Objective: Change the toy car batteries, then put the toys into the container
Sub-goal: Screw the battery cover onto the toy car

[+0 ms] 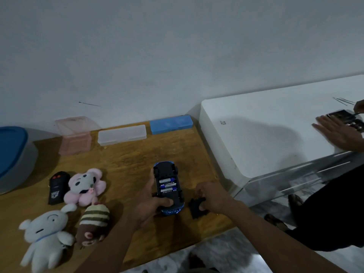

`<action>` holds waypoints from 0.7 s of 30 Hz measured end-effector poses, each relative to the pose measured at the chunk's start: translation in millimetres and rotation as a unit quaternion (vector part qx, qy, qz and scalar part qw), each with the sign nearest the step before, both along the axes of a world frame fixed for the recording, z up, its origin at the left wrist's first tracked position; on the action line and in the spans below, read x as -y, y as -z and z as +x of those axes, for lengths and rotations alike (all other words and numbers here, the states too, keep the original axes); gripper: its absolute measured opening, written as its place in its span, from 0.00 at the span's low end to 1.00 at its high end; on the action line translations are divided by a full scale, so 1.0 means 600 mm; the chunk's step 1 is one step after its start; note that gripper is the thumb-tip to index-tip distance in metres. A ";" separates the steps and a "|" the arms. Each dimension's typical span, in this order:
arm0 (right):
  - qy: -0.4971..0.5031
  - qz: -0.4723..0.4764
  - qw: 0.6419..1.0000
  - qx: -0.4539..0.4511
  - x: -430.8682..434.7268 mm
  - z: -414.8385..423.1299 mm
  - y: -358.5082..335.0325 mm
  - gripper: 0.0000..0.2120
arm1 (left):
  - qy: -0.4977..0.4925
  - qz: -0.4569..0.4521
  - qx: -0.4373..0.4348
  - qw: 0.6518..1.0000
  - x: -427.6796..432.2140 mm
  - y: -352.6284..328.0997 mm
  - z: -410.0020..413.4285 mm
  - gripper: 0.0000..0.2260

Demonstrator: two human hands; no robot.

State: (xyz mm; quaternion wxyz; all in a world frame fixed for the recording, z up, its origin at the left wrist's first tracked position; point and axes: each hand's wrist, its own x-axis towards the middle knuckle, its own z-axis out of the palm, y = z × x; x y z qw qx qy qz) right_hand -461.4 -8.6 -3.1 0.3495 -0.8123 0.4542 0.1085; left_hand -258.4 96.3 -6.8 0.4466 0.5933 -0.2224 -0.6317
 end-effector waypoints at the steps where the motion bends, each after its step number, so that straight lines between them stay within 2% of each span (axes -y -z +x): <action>1: 0.001 0.015 1.000 0.015 0.003 -0.003 -0.005 0.20 | -0.003 -0.002 0.000 1.000 0.001 0.001 0.002 0.54; 7: 0.025 0.094 0.992 0.079 0.024 -0.013 -0.030 0.12 | -0.004 -0.015 0.002 1.000 0.001 -0.006 0.012 0.53; 11: 0.105 0.158 0.973 0.133 0.049 -0.018 -0.058 0.10 | 0.008 -0.037 0.006 0.999 0.005 -0.011 0.025 0.52; 18: 0.168 0.163 0.931 0.282 0.091 0.031 -0.126 0.09 | 0.013 -0.059 0.003 0.998 0.010 -0.024 0.042 0.51; 21: 0.135 0.161 0.937 0.279 0.094 0.074 -0.133 0.09 | 0.029 -0.067 0.010 0.997 0.015 -0.021 0.053 0.52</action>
